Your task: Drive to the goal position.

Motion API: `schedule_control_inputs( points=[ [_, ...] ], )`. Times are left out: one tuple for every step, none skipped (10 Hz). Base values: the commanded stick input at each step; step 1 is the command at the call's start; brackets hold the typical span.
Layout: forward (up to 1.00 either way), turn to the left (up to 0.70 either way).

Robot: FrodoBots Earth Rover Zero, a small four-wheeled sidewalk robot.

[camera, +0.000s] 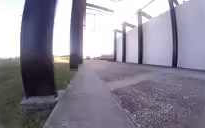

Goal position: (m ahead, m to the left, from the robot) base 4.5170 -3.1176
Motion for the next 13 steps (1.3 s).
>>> schedule_control_inputs(
  points=[
    [0.58, -0.1],
    [0.3, -0.08],
    [0.0, -0.25],
    [0.0, -0.25],
    [0.0, -0.25],
    [0.0, -0.25],
    [0.0, -0.25],
    [0.0, -0.25],
    [0.0, -0.26],
    [0.0, -0.27],
    [0.0, -0.27],
    [0.0, -0.28],
    [0.0, -0.29]
  ],
)
